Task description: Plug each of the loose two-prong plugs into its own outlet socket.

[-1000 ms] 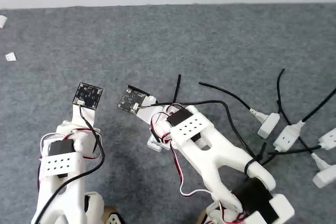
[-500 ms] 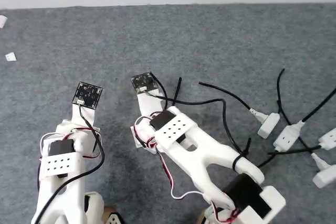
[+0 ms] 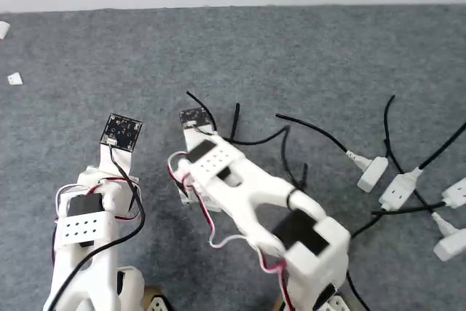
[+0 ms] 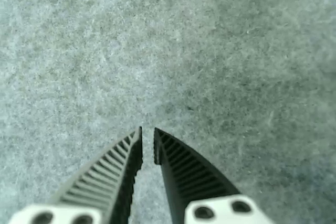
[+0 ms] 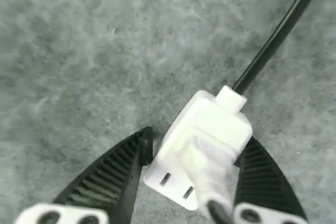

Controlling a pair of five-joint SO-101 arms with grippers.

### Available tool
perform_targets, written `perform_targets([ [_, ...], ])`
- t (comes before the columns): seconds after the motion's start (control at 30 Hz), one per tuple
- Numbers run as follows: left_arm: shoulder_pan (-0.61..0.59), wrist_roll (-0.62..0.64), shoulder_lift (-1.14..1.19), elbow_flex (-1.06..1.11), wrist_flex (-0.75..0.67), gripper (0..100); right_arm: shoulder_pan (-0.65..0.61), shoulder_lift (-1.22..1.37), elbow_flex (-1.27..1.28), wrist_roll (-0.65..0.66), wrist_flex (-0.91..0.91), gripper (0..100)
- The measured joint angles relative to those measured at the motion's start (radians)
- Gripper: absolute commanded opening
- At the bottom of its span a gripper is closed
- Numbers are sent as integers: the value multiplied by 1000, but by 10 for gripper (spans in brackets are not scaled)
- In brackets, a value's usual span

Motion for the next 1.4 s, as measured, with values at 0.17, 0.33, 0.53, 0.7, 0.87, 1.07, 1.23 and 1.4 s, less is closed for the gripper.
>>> perform_targets([
  [0.17,0,0,0,0,0,34,18,83,-130,0,129,30],
  [0.33,0,0,0,0,0,34,55,72,-130,18,184,7],
  [0.53,0,0,0,20,-15,34,147,-107,-46,101,216,8],
  [0.7,17,0,0,32,-41,34,287,-353,92,213,219,8],
  [0.87,29,0,0,32,-41,34,519,-588,189,324,222,8],
  [1.07,35,2,0,32,-61,34,908,-623,279,451,84,12],
  [1.23,18,157,0,32,-146,34,1162,-468,288,546,-81,131],
  [1.4,-8,204,0,32,-167,34,1209,-298,207,571,-41,277],
])
